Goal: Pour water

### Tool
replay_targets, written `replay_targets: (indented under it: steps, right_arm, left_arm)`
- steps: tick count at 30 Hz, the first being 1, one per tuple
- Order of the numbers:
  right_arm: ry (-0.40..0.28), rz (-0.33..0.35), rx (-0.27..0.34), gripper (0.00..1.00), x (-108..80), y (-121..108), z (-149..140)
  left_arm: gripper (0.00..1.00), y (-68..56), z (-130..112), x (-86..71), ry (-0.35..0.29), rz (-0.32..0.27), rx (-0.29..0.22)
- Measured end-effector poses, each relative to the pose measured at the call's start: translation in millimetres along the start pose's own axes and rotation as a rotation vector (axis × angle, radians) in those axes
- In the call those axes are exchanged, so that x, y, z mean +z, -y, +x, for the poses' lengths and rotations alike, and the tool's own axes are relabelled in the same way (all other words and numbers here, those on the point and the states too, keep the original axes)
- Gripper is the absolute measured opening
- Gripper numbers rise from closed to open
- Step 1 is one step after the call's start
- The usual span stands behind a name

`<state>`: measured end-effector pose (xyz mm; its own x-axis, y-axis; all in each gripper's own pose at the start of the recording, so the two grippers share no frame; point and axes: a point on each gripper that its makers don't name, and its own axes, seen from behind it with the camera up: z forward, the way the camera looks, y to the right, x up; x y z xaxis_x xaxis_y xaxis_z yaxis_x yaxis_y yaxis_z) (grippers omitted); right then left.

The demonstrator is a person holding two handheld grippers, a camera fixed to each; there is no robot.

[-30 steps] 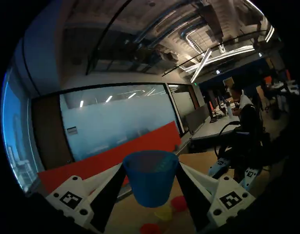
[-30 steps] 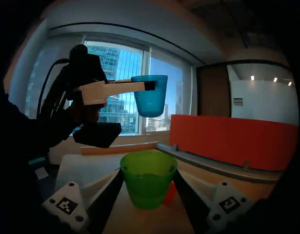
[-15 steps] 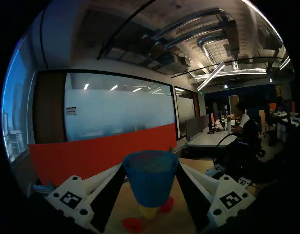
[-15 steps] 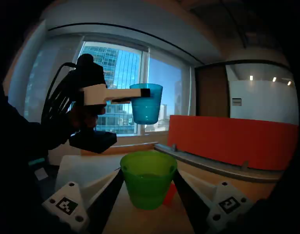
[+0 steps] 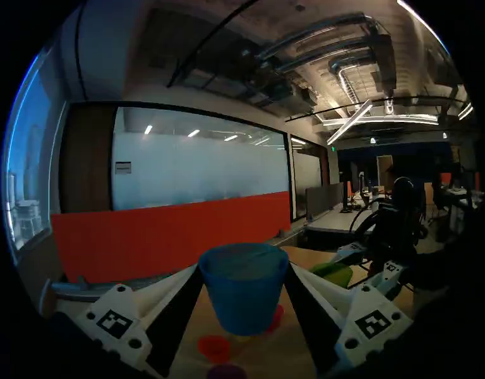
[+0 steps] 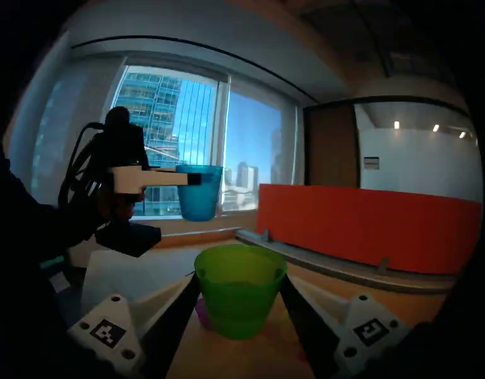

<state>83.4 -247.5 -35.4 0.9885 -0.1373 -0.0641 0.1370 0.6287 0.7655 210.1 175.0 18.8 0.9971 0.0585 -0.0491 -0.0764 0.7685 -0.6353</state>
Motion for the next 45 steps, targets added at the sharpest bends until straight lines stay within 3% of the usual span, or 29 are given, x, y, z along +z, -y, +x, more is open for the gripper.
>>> replay_targets:
  steps: [6, 16, 27, 33, 45]
  right_arm:
    - [0.015, -0.030, 0.007, 0.89, -7.2, -14, -6]
    - [0.046, -0.074, 0.002, 0.89, -19.3, -32, -18]
    - [0.055, -0.106, 0.007, 0.89, -26.3, -47, -22]
    - [0.075, -0.109, 0.015, 0.89, -28.0, -50, -30]
    - [0.148, -0.093, 0.029, 0.89, -31.0, -50, -54]
  left_arm:
    - [0.86, 5.6, -24, -5.7, 0.029, 0.011, -0.021]
    - [0.86, 3.5, -46, -12.4, 0.053, 0.012, 0.004]
    - [0.86, -7.7, -68, -11.4, 0.079, -0.012, 0.028]
    - [0.87, -12.5, -76, -9.0, 0.092, -0.026, 0.015]
    - [0.88, -19.9, -116, -8.8, 0.180, -0.051, 0.014]
